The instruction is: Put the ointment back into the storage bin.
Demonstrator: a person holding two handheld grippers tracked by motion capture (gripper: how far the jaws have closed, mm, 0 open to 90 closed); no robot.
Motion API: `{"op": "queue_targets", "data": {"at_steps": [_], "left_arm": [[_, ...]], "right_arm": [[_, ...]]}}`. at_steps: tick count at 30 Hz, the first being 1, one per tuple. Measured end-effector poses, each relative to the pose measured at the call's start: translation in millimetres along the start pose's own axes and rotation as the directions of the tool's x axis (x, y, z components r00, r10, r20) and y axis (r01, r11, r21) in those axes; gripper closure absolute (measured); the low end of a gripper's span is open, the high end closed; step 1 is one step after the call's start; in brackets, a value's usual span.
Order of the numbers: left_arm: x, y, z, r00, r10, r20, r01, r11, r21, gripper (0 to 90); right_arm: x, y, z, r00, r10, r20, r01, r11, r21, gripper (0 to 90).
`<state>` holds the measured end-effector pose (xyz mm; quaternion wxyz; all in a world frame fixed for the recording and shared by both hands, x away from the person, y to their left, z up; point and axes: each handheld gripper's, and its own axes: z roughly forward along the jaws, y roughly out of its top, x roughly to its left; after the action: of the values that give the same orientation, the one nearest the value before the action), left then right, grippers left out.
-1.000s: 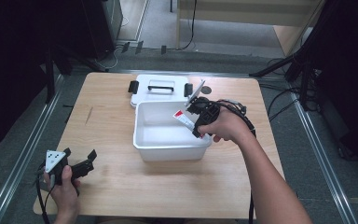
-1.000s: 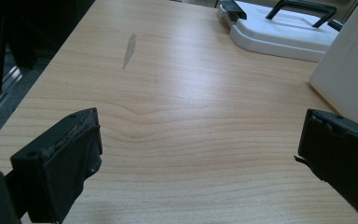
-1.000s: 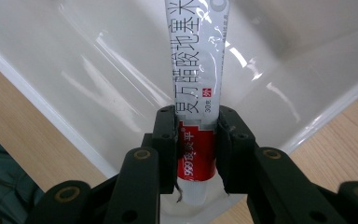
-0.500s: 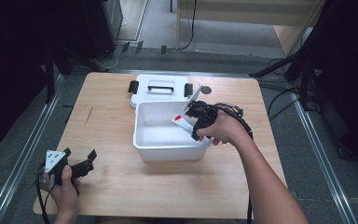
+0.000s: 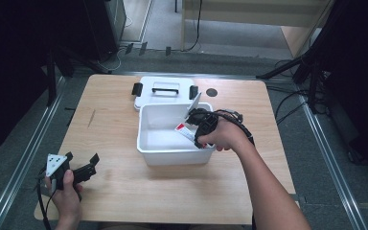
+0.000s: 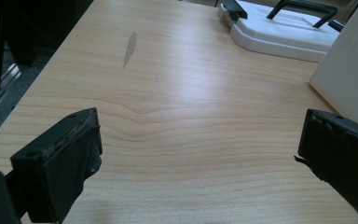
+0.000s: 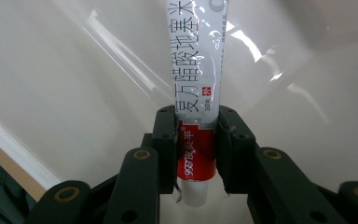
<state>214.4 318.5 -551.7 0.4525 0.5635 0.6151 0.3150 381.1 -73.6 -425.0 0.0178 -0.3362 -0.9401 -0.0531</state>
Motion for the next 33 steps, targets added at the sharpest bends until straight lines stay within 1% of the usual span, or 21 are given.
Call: {"op": "queue_targets", "data": {"at_steps": [7,11,13,17,20,24,33], "left_arm": [[-0.2,0.0,0.0,1.0,0.001,-0.002,-0.001,1.0,0.002,0.4],[-0.3,0.0,0.1,1.0,0.002,-0.002,-0.002,1.0,0.001,0.4],[-0.2,0.0,0.0,1.0,0.001,-0.001,-0.001,1.0,0.002,0.4],[-0.1,0.1,0.1,1.0,0.001,-0.002,-0.001,1.0,0.003,0.4],[0.1,0.1,0.2,1.0,0.001,-0.001,-0.001,1.0,0.003,0.4],[0.0,0.1,0.2,1.0,0.0,-0.002,0.0,1.0,0.003,0.4],[0.1,0.1,0.3,1.0,0.0,-0.001,0.0,1.0,0.004,0.4]], "right_arm": [[2.8,3.8,5.8,0.9999,-0.008,0.014,0.008,1.0,0.028,72.1],[5.0,7.4,10.4,0.9997,0.0,0.025,-0.001,0.999,0.054,72.1],[4.9,7.9,11.4,0.9998,-0.003,0.02,0.002,0.998,0.057,72.1],[5.1,10.0,15.9,0.9999,-0.001,0.013,0.0,0.996,0.088,72.0],[5.6,11.3,18.0,1.0,0.001,0.007,-0.001,0.995,0.099,72.0],[5.9,13.1,19.9,1.0,-0.002,-0.006,0.003,0.994,0.106,72.3],[5.2,12.8,21.1,0.9999,-0.006,-0.008,0.007,0.993,0.114,72.3]]}}
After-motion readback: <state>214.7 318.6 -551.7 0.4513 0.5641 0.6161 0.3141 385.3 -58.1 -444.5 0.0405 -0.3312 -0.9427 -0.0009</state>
